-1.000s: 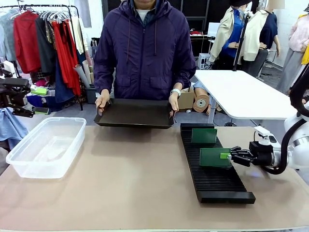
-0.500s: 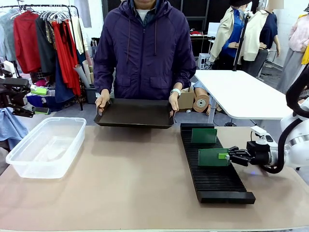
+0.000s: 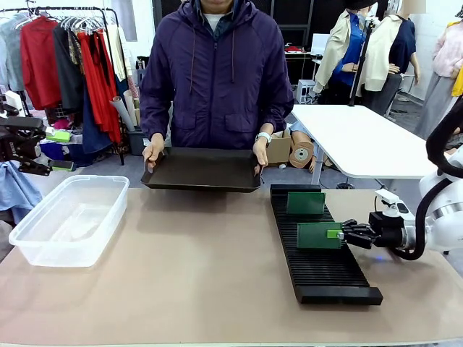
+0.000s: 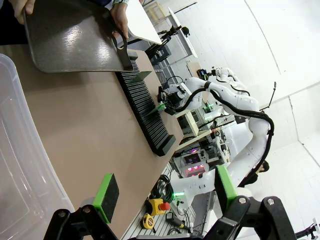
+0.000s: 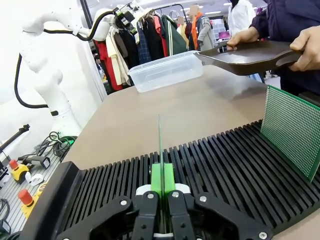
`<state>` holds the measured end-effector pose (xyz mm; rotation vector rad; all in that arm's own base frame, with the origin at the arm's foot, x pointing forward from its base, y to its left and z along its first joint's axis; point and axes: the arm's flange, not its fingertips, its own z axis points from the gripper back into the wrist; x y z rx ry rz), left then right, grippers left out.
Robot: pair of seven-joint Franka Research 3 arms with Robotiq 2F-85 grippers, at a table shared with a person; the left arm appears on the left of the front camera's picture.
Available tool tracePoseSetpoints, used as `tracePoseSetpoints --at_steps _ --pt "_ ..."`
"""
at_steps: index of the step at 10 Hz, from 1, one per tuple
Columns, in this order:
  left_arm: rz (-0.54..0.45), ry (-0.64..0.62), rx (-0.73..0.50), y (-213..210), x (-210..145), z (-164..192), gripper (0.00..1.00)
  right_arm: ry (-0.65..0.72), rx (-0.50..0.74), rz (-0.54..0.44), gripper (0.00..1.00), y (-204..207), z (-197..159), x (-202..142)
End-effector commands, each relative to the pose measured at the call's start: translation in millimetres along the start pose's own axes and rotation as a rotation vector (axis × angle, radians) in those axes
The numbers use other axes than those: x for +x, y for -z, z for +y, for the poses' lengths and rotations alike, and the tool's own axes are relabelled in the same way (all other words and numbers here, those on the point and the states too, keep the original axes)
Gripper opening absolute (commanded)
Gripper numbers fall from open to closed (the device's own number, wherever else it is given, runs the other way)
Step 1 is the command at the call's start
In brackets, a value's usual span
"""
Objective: Sort PCBs into racks and boxes based on the side picked up.
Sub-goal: If the short side of the Blank PCB is picked up, insert it into the PCB Rack ; if the long side is picked up, place it in the Organizing box.
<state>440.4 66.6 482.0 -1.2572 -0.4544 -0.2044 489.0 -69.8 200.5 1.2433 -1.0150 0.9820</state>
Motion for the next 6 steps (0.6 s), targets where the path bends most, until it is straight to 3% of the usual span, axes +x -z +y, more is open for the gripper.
tracePoseSetpoints --at_steps 1,6 --pt "-0.001 -0.006 -0.001 -0.6 0.2 -1.7 1.00 0.021 -0.010 0.025 0.00 -3.5 -3.2 -7.4" --pt "-0.001 -0.006 -0.001 -0.6 0.2 -1.7 1.00 0.031 -0.010 0.009 0.17 -5.7 -2.5 -8.4"
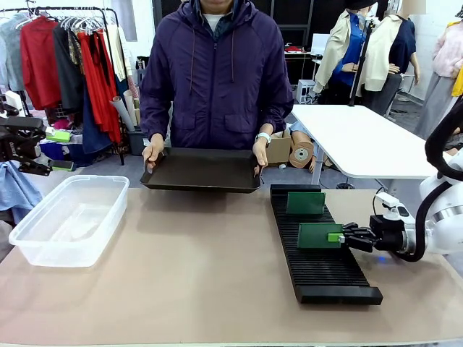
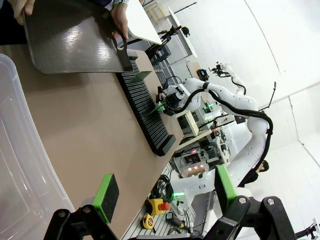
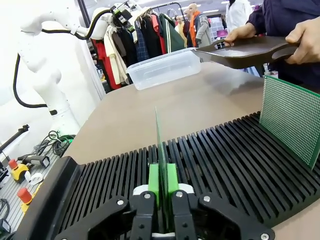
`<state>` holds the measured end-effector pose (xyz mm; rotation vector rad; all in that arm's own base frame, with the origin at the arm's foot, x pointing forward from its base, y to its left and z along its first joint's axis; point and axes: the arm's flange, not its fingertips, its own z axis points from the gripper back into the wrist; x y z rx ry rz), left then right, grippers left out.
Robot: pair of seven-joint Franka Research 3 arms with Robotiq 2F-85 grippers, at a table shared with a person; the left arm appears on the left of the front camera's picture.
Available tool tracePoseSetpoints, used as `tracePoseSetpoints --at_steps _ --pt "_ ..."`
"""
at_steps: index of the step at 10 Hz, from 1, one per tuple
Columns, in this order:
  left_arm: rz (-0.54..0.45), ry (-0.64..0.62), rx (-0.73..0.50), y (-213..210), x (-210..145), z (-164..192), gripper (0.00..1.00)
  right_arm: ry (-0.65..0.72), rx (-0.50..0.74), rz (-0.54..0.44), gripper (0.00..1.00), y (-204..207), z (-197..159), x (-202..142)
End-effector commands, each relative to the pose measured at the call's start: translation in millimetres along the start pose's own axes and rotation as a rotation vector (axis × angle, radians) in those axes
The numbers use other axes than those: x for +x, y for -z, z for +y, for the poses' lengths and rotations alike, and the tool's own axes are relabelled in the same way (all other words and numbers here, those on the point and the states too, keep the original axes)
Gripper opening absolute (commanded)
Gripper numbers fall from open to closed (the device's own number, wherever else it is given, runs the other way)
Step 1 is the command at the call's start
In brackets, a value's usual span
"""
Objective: Sort PCBs into racks and boxes based on the side picked up.
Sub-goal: If the short side of the Blank PCB is picked up, insert it into the PCB Rack ; if the long side is picked up, place it in the Organizing box.
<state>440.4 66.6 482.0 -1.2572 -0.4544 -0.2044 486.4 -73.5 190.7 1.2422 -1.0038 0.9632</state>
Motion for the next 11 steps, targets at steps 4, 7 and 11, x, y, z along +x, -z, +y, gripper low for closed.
tracePoseSetpoints --at_steps 4,7,11 --pt "-0.001 -0.006 -0.001 -0.7 0.2 -1.7 1.00 -0.029 -0.003 -0.009 0.96 -2.3 1.1 10.6" --pt "-0.001 -0.006 -0.001 -0.7 0.2 -1.7 1.00 -0.023 -0.004 -0.007 1.00 -1.9 -0.3 11.7" --pt "-0.001 -0.006 -0.001 -0.7 0.2 -1.7 1.00 0.000 -0.008 0.012 1.00 -0.8 -1.6 13.0"
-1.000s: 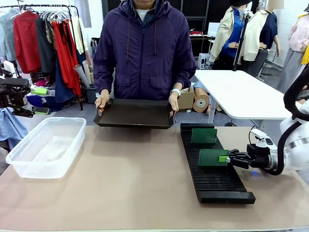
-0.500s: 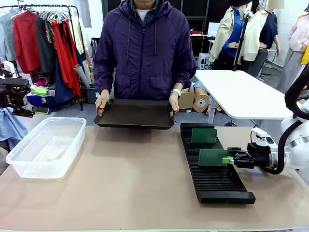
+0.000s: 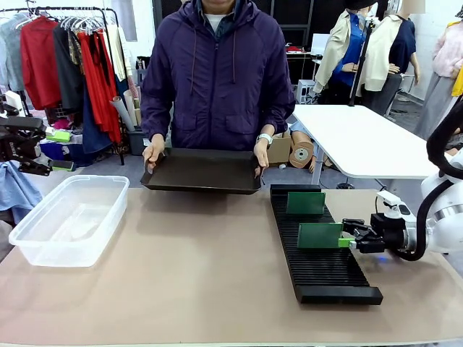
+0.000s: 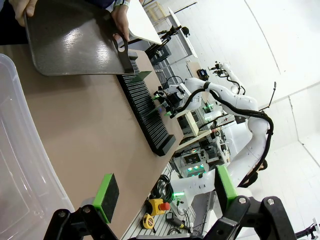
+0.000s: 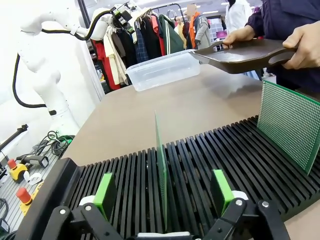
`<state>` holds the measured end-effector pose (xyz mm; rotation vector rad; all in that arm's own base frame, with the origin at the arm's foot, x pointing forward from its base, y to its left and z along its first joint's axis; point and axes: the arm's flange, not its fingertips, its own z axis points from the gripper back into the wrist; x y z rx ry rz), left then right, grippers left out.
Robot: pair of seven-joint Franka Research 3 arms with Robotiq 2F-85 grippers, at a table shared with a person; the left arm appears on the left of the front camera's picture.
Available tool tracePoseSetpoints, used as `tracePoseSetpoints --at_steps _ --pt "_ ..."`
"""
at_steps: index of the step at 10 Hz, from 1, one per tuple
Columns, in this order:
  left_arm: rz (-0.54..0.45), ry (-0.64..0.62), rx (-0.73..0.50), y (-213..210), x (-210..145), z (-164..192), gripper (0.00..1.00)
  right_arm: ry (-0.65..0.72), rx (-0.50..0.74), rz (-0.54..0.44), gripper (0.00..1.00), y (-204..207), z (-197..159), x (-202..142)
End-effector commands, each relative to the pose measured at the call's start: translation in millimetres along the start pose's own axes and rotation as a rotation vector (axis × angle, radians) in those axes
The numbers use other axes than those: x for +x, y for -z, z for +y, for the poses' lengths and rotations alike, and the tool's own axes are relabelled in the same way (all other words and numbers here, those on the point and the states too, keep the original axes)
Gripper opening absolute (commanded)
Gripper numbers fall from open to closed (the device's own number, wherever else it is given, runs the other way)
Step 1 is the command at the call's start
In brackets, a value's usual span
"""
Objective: Sort PCBs into racks and boxes based on the side picked up.
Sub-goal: If the short side of the Blank PCB is picked up, insert it into the PCB Rack ; if the long side is picked up, place it in the Organizing box.
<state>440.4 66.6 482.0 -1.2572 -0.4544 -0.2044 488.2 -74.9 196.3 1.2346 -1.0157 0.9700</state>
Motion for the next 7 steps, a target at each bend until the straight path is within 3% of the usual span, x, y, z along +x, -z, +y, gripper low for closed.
tracePoseSetpoints --at_steps 1,7 --pt "-0.001 -0.006 -0.001 -0.6 0.2 -1.7 1.00 -0.001 0.000 -0.001 1.00 0.0 0.1 0.0" --pt "-0.001 -0.006 -0.001 -0.6 0.2 -1.7 1.00 -0.001 0.000 -0.001 1.00 0.0 0.1 0.0"
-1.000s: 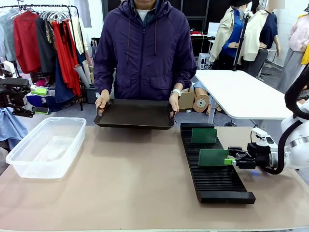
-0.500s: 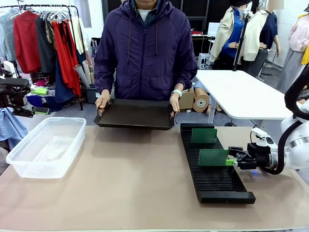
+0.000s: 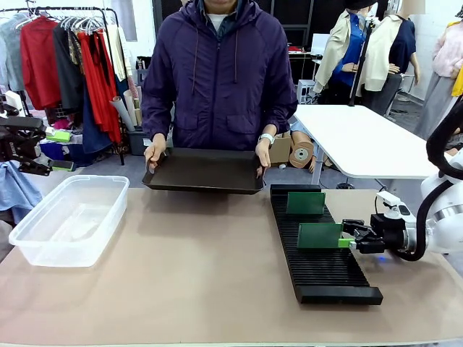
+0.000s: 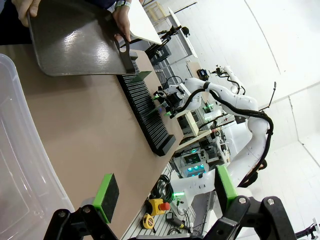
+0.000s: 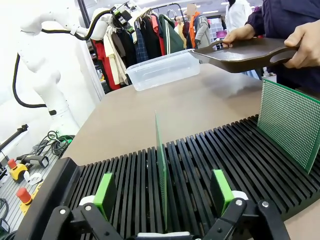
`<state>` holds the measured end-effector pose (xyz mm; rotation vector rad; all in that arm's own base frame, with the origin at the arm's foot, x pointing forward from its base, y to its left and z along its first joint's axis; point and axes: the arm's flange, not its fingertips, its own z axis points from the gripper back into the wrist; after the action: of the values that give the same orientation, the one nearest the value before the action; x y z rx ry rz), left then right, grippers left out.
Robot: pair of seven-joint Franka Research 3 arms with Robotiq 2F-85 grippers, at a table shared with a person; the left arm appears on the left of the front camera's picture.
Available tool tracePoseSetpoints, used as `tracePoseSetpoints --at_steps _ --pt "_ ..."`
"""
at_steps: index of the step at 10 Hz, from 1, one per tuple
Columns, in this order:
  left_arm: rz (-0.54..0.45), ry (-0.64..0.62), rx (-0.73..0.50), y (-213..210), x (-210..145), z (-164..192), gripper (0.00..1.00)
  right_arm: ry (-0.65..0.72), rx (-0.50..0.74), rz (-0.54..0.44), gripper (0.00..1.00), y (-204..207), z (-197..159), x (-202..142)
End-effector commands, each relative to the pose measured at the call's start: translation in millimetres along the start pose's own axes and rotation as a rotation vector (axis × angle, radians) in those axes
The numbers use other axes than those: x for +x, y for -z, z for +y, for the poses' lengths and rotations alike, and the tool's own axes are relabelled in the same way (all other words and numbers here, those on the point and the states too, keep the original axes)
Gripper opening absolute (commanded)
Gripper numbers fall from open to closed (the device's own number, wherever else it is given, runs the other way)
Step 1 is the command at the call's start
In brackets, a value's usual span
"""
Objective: Sort PCBs into racks and boxes based on the side picked up.
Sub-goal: If the short side of the Blank PCB is picked up, insert it into the PCB Rack ; if the long side is picked up, place it in the Organizing box.
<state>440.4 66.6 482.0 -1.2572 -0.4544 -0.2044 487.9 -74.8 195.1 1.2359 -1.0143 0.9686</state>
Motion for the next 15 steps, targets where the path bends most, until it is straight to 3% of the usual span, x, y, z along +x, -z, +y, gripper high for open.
tracePoseSetpoints --at_steps 1,9,15 --pt "-0.001 -0.006 -0.001 -0.6 0.2 -1.7 1.00 -0.003 0.000 -0.001 1.00 -0.1 0.0 1.3" --pt "-0.001 -0.006 -0.001 -0.6 0.2 -1.7 1.00 0.000 0.000 0.000 1.00 0.0 0.0 0.0" --pt "-0.001 -0.006 -0.001 -0.6 0.2 -1.7 1.00 -0.062 -0.011 0.048 1.00 19.2 22.3 84.0"
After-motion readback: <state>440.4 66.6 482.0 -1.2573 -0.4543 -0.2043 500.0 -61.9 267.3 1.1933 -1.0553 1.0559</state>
